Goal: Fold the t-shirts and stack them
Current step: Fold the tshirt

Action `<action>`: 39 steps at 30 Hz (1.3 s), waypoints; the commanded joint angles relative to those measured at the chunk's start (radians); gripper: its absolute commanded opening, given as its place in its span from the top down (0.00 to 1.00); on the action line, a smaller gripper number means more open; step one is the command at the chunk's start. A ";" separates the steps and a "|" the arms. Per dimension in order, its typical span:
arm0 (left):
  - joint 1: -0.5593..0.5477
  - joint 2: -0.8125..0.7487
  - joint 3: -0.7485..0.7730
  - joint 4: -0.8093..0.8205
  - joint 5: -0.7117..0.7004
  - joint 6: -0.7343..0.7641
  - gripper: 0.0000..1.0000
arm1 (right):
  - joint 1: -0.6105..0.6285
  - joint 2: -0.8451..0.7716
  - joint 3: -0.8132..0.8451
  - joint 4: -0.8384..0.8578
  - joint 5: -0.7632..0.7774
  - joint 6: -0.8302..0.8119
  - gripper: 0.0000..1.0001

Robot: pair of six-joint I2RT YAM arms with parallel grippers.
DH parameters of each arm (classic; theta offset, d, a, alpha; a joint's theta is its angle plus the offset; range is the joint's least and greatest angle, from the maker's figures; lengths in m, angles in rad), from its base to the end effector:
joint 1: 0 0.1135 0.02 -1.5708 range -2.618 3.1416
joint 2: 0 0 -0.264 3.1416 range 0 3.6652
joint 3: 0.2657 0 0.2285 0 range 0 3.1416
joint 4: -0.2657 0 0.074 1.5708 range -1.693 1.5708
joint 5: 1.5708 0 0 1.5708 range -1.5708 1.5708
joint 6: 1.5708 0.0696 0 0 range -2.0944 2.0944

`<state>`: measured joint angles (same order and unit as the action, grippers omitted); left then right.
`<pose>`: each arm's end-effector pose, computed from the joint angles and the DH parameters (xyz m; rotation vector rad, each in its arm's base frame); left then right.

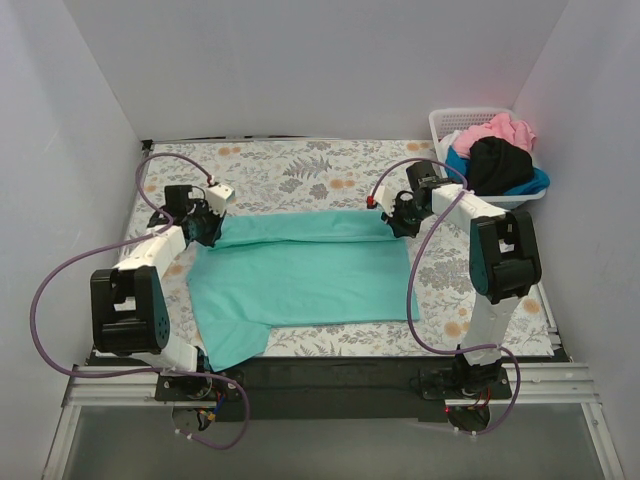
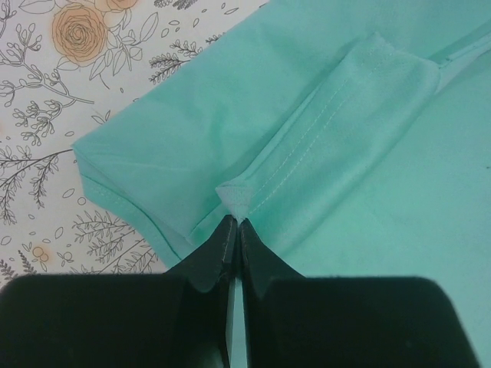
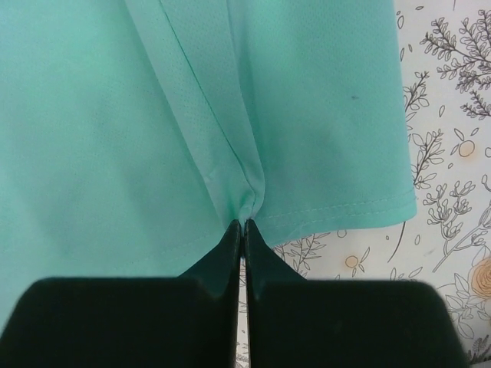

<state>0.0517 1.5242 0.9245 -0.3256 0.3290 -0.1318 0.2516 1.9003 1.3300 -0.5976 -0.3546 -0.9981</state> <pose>0.3085 -0.0066 0.1906 -0.0899 2.4777 -0.4438 0.3601 0.1175 0.1666 -1.6170 2.0773 0.2430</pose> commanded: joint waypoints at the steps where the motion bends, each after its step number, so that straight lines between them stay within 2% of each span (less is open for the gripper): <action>1: 0.007 -0.039 0.027 -0.046 0.041 0.107 0.99 | 0.000 -0.017 0.037 -0.014 0.025 -0.022 0.99; 6: 0.008 -0.048 0.004 -0.110 0.106 0.221 0.95 | 0.000 -0.009 0.014 -0.021 0.039 -0.046 0.99; 8: 0.008 -0.055 -0.010 -0.145 0.133 0.309 0.87 | 0.008 -0.014 -0.005 -0.034 0.054 -0.060 0.98; 10: 0.008 -0.058 -0.018 -0.196 0.154 0.363 0.80 | 0.014 -0.021 -0.015 -0.051 0.062 -0.085 0.89; 11: 0.008 -0.058 -0.019 -0.217 0.159 0.397 0.78 | 0.015 -0.026 -0.020 -0.057 0.063 -0.089 0.76; 14: 0.008 -0.039 0.013 -0.292 0.171 0.452 0.73 | 0.021 -0.047 -0.009 -0.097 0.054 -0.088 0.58; 15: 0.010 -0.020 0.058 -0.324 0.182 0.433 0.71 | 0.021 -0.052 0.004 -0.103 0.054 -0.080 0.57; 17: 0.011 0.013 0.111 -0.354 0.225 0.394 0.68 | 0.021 -0.061 0.021 -0.122 0.055 -0.057 0.56; 18: 0.011 0.028 0.143 -0.360 0.240 0.365 0.61 | 0.021 -0.061 0.032 -0.131 0.054 -0.050 0.56; 22: 0.011 0.146 0.293 -0.368 0.283 0.175 0.49 | 0.018 -0.023 0.109 -0.203 0.025 0.001 0.55; 25: 0.005 0.218 0.353 -0.365 0.288 0.092 0.43 | 0.020 0.034 0.198 -0.258 -0.013 0.055 0.55; 31: 0.000 0.376 0.470 -0.400 0.309 0.000 0.42 | 0.018 0.169 0.342 -0.361 -0.047 0.124 0.58; 39: -0.007 0.436 0.461 -0.432 0.308 0.008 0.47 | 0.018 0.229 0.321 -0.364 0.006 0.122 0.65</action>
<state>0.0528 1.9743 1.3682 -0.7334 0.6037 -0.1135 0.2699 2.1338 1.6459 -0.9188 -0.3538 -0.8890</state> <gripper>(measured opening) 0.542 0.359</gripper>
